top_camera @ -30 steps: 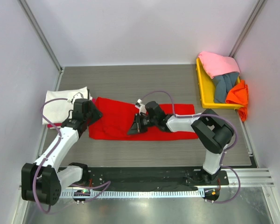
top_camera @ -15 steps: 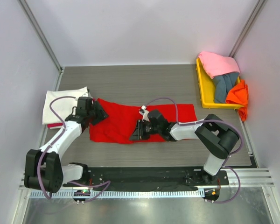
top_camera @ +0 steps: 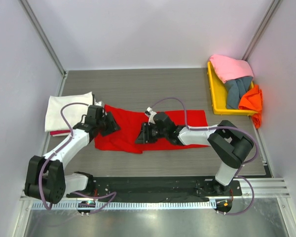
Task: Fold and stack the t-shirts
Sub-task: Fold the tshirt
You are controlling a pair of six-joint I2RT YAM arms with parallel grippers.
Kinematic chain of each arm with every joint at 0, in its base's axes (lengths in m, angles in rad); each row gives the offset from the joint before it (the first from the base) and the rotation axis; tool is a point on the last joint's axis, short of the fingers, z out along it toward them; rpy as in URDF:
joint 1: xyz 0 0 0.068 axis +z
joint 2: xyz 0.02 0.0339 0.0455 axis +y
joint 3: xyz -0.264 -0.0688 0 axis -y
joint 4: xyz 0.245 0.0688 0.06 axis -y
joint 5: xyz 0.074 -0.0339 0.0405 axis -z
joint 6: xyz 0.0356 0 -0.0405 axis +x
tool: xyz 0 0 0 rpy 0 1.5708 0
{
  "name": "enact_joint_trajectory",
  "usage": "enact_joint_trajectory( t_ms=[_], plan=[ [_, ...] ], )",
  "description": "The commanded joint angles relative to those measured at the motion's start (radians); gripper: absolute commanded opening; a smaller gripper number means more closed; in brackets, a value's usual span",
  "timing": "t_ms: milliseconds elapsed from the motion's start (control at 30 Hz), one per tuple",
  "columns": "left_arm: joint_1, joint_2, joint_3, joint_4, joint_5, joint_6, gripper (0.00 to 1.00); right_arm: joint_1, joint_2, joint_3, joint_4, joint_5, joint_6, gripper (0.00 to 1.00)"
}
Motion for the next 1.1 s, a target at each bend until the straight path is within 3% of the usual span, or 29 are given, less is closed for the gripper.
enact_joint_trajectory(
  t_ms=[0,233,433,467,600,867,1067],
  plan=[
    [-0.033,0.019,-0.023,0.043,0.025,0.041,0.51,0.005,-0.068,-0.023,0.021,-0.047,-0.129,0.43],
    [-0.044,-0.001,-0.084,0.101,0.035,0.066,0.50,0.019,-0.078,0.011,-0.120,-0.066,-0.281,0.45],
    [-0.048,0.019,-0.084,0.106,0.028,0.072,0.47,0.025,-0.055,0.008,-0.125,-0.069,-0.310,0.43],
    [-0.050,0.024,-0.084,0.107,0.029,0.072,0.39,0.026,-0.049,0.008,-0.122,-0.067,-0.313,0.43],
    [-0.050,0.047,-0.078,0.114,0.040,0.074,0.28,0.042,-0.033,0.018,-0.123,-0.060,-0.322,0.42],
    [-0.054,0.034,-0.095,0.112,0.031,0.075,0.37,0.069,-0.032,0.032,-0.145,-0.017,-0.358,0.42],
    [-0.056,0.057,-0.095,0.117,0.037,0.078,0.26,0.080,-0.007,0.052,-0.159,0.002,-0.371,0.37]
  ],
)
